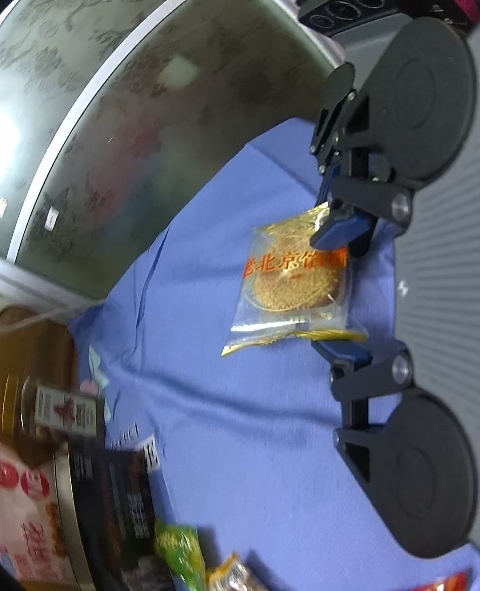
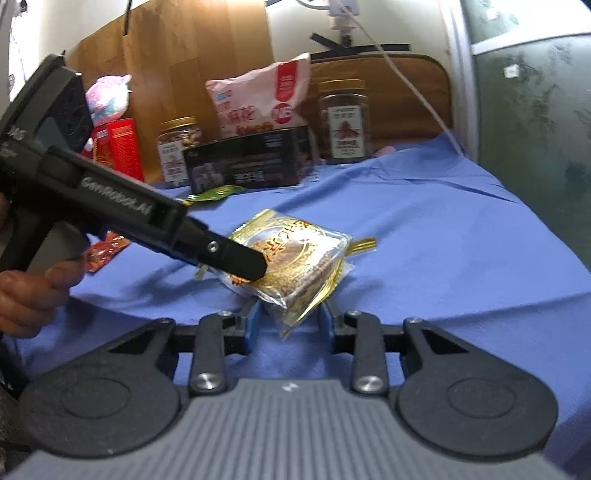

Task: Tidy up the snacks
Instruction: 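Close the left tool on the clear bag with the golden cake, then lift the cake bag, carry it into the tin and release it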

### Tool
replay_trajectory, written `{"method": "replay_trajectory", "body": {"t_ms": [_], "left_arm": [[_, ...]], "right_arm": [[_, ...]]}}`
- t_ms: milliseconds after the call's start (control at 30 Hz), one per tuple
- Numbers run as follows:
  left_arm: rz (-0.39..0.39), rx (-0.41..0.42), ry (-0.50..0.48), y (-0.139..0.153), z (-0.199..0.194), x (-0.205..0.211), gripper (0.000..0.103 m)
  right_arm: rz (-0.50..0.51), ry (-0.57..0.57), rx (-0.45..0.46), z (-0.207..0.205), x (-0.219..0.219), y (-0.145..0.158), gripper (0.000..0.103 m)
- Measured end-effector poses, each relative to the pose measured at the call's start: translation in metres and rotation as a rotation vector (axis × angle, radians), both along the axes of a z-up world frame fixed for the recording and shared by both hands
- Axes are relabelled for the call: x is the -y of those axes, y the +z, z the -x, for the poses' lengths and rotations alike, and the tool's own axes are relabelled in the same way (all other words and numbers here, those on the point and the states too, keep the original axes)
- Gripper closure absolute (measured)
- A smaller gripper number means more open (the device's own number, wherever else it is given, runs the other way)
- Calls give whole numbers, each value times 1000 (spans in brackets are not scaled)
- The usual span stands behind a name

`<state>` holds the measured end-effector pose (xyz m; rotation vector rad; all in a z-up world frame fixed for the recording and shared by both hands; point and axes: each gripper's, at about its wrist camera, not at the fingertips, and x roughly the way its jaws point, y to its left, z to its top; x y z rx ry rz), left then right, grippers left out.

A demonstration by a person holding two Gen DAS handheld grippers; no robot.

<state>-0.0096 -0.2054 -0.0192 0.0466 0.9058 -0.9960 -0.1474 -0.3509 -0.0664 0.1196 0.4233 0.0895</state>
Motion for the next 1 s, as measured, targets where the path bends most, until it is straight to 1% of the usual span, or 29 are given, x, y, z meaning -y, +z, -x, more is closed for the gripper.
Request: {"method": "replay_trajectory", "body": {"t_ms": [100, 200, 267, 333, 400, 467, 567, 700, 800, 900, 933, 1000], "left_arm": [[-5, 21, -25, 5, 6, 10, 57], [0, 31, -32, 16, 8, 14, 58], [13, 48, -25, 29, 6, 14, 58], [24, 82, -17, 47, 3, 13, 58], [40, 131, 0, 75, -5, 12, 58], [66, 193, 23, 105, -11, 9, 58], [91, 325, 74, 158, -19, 2, 58], [100, 477, 154, 216, -30, -7, 58], [99, 556, 197, 245, -50, -15, 58], [84, 574, 238, 254, -78, -24, 58], [75, 575, 249, 253, -86, -26, 58], [52, 563, 277, 243, -111, -30, 58]], "right_arm": [[2, -13, -5, 4, 5, 2, 73], [17, -9, -4, 6, 7, 8, 74], [17, 3, 1, 3, 11, 17, 74], [28, 24, 15, -4, 14, 31, 74], [48, 53, 38, -14, 16, 52, 75], [76, 81, 81, -29, 18, 80, 75], [125, 121, 172, -51, 17, 125, 75], [157, 179, 277, -88, 11, 184, 75], [212, 215, 340, -114, 1, 217, 75], [236, 239, 360, -146, -9, 237, 75], [239, 246, 357, -160, -13, 240, 75], [247, 257, 346, -180, -21, 236, 75]]}}
